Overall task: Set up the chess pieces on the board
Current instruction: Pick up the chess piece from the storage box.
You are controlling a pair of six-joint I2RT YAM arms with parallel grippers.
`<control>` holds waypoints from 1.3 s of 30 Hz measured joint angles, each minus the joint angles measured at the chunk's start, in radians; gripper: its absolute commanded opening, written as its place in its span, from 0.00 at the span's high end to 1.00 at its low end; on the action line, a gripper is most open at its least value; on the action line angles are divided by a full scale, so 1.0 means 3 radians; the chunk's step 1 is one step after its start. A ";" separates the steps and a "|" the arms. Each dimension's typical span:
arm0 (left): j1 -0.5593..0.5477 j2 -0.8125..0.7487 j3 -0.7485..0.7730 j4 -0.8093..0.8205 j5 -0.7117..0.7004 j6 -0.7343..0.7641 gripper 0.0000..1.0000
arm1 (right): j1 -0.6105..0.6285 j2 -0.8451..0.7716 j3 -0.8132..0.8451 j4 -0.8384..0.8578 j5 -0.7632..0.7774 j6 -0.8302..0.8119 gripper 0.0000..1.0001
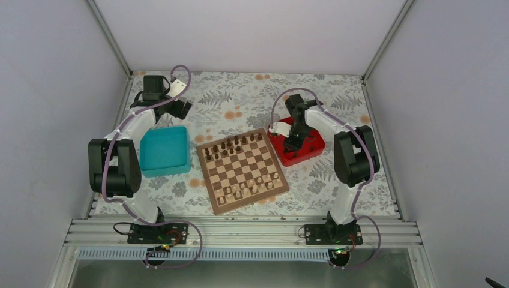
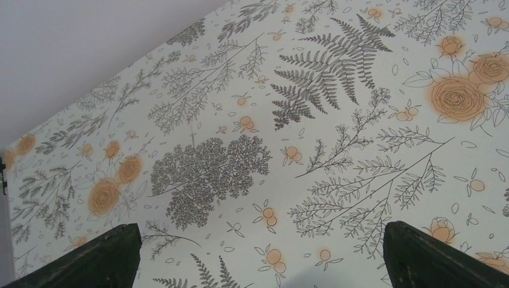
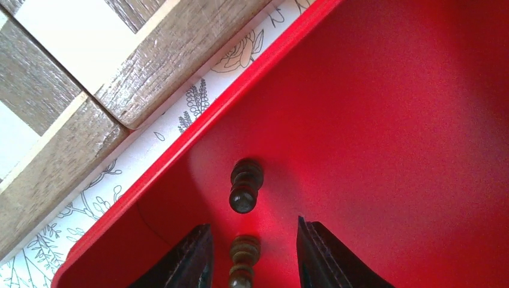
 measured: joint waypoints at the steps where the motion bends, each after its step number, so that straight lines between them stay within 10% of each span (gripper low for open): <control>1: 0.0000 0.0000 0.0000 -0.0001 -0.0009 0.0000 0.00 | -0.0011 0.0001 -0.0001 0.0005 -0.0024 -0.0022 0.62; 21: -0.0047 0.0031 0.0052 -0.0052 -0.0122 0.0001 0.00 | -0.0116 0.0159 -0.0015 0.0061 -0.0317 -0.0249 0.67; 39: -0.0065 0.0050 0.0062 -0.0062 -0.0134 0.0001 0.00 | -0.0130 0.0156 -0.0028 0.0169 -0.0317 -0.0280 0.94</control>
